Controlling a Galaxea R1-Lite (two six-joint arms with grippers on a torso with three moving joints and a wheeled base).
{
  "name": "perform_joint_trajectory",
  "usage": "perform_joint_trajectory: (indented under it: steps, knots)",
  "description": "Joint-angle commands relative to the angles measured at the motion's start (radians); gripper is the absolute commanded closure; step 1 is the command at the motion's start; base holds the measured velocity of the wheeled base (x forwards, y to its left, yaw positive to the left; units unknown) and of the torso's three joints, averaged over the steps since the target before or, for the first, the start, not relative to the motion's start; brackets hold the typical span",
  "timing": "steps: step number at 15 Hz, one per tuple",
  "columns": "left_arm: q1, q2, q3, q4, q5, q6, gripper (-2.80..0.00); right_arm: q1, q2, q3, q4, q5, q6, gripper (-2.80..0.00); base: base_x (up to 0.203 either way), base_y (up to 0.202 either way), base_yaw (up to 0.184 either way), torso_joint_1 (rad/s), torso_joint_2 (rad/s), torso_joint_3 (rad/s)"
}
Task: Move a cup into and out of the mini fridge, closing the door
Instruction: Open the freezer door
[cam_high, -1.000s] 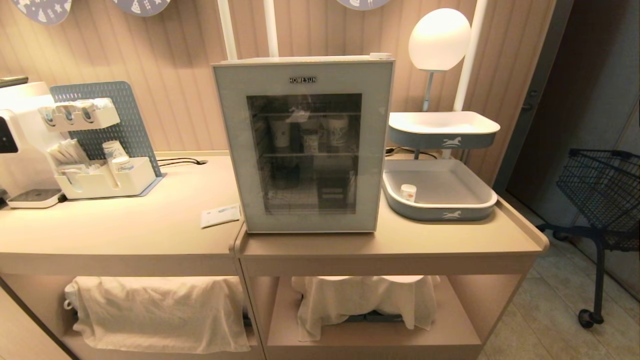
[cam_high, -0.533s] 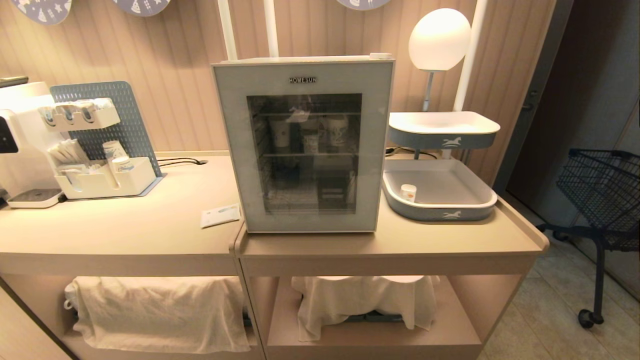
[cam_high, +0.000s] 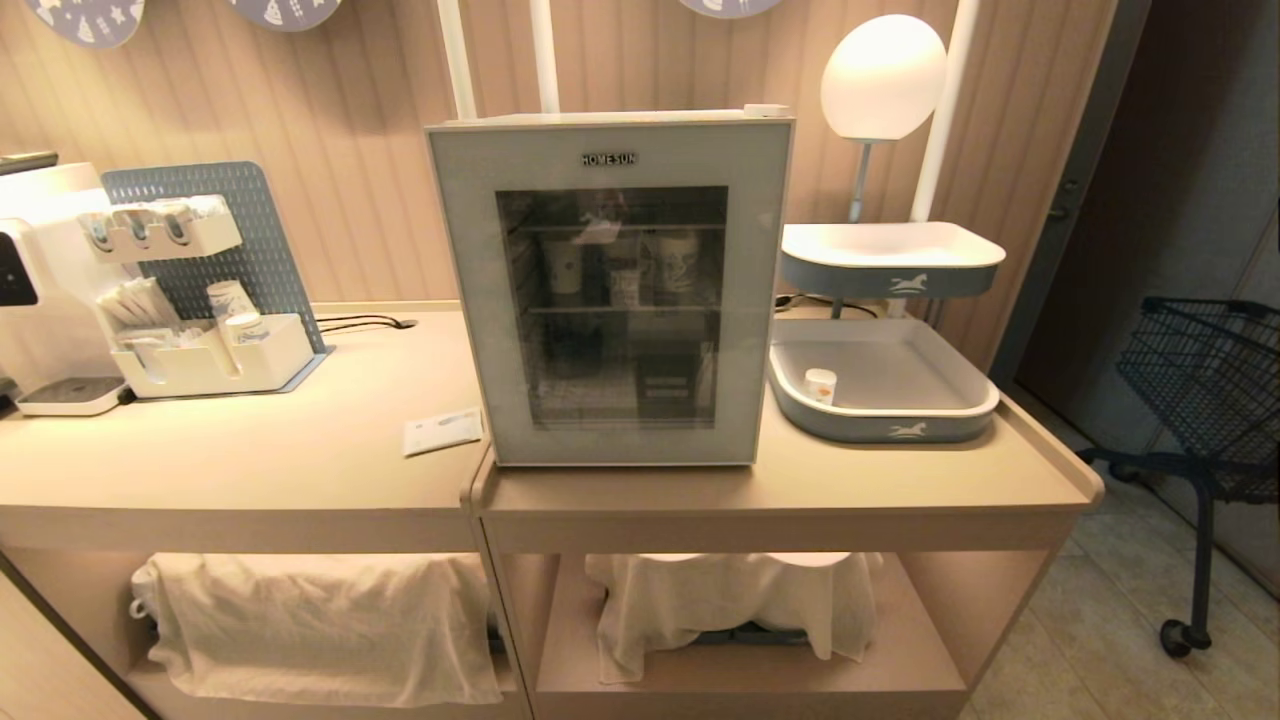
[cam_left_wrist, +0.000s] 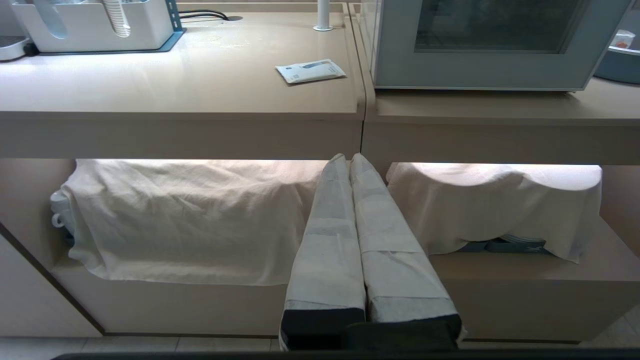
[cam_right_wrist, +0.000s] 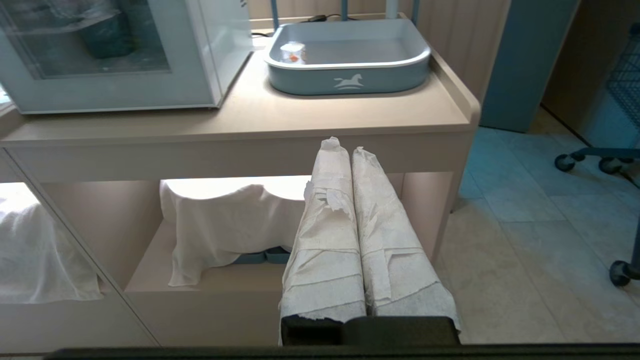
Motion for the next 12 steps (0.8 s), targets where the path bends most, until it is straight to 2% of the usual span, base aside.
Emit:
perform_joint_trajectory:
  steps: [1,6,12]
  knots:
    - [0.0,0.0,0.001,-0.001,0.0,-0.001,0.0,-0.002,0.002,0.0,0.0,0.0,0.001,0.0,0.003,0.054,0.003,0.005,0.0,0.005]
    - [0.0,0.0,0.0,-0.001,0.0,-0.001,0.0,-0.002,0.003,0.0,0.0,0.0,0.001,0.0,0.0,0.155,0.003,0.003,0.0,0.003]
    - [0.0,0.0,0.0,-0.001,0.0,0.002,0.0,-0.002,0.003,0.0,0.0,0.0,0.001,0.0,0.0,0.01,0.0,0.0,0.0,-0.001]
